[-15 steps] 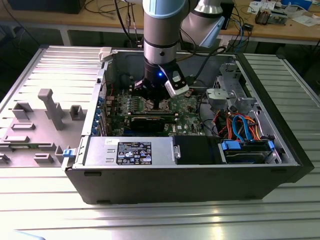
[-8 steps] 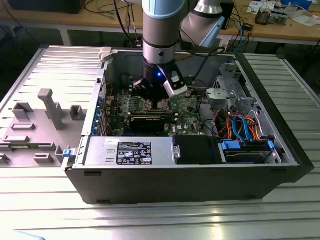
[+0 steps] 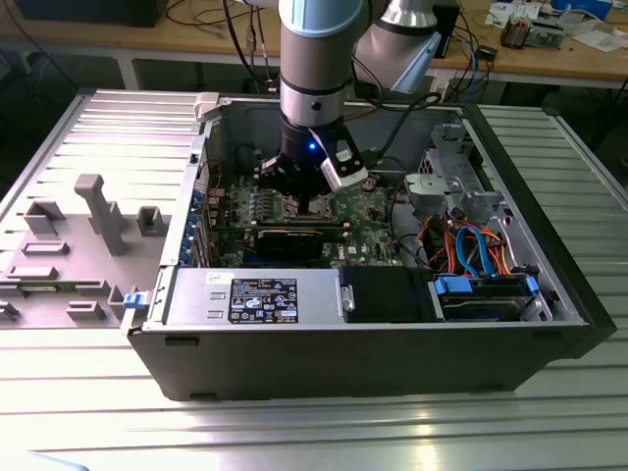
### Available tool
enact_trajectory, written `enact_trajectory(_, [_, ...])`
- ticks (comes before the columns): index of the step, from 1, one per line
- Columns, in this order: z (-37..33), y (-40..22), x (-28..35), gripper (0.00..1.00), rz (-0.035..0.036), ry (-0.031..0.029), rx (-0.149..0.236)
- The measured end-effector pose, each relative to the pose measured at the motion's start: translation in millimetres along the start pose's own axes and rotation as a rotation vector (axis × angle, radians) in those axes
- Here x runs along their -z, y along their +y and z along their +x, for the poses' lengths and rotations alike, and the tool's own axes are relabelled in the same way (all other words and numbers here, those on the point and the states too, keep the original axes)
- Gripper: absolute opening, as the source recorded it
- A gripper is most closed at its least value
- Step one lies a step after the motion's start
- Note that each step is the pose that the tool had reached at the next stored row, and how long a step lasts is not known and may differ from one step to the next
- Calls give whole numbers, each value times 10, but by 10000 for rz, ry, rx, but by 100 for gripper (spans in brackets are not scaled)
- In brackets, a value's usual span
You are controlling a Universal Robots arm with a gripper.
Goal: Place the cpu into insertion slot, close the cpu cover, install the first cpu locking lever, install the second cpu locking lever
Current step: 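Install the second cpu locking lever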
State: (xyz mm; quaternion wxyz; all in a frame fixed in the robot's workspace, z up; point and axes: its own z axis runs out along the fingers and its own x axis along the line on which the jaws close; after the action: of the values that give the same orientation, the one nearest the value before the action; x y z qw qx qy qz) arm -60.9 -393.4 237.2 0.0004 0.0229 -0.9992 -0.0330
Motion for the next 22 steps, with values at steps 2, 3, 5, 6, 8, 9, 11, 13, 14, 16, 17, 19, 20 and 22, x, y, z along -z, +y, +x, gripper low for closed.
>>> enact_trajectory(2, [0,0,0,11,0,0,1])
enact_trajectory(3, [0,0,0,11,0,0,3])
enact_trajectory(5, [0,0,0,11,0,0,5])
enact_trajectory(6, [6,1,-1,11,-4,0,4])
enact_trajectory(8, [14,0,-4,11,-37,-1,13])
enact_trajectory(9, [25,0,-9,11,-70,-1,20])
enact_trajectory(11, [53,-4,-21,11,-135,-4,42])
enact_trajectory(13, [58,-5,-25,11,-139,-3,50])
enact_trajectory(14, [89,-25,-43,11,-140,-2,56])
enact_trajectory(16, [152,-42,-45,11,-156,-2,67])
enact_trajectory(17, [154,-41,-45,11,-156,-2,66])
enact_trajectory(19, [157,-47,-44,11,-158,-12,66])
enact_trajectory(20, [170,-55,-46,11,-173,-16,68])
enact_trajectory(22, [187,-70,-65,11,-234,-19,77])
